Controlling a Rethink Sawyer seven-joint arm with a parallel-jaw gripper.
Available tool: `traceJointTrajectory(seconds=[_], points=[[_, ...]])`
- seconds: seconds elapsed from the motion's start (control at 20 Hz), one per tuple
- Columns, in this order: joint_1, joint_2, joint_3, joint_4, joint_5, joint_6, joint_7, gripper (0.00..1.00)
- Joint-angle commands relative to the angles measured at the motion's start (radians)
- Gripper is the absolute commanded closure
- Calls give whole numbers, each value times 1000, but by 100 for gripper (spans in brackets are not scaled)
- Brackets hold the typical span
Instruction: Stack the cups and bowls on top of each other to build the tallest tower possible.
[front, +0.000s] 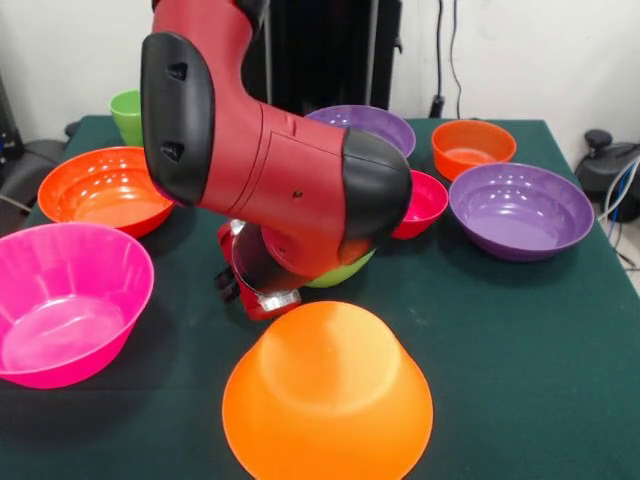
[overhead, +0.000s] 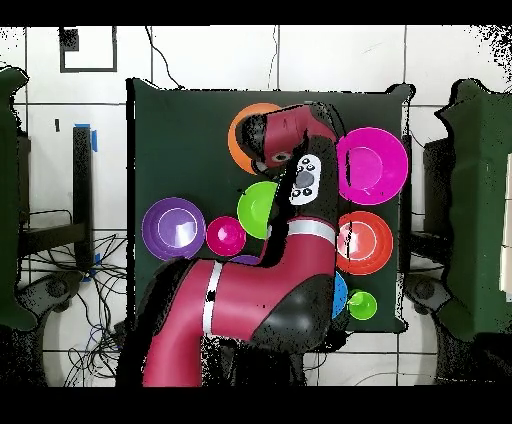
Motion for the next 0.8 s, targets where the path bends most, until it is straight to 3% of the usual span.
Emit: traceJointTrajectory(seconds=[0.05,0.8], points=[[-69,-205,103,410,-86,-881,-174,100],[-77,-247,113,479,-40,-859,-183,100]])
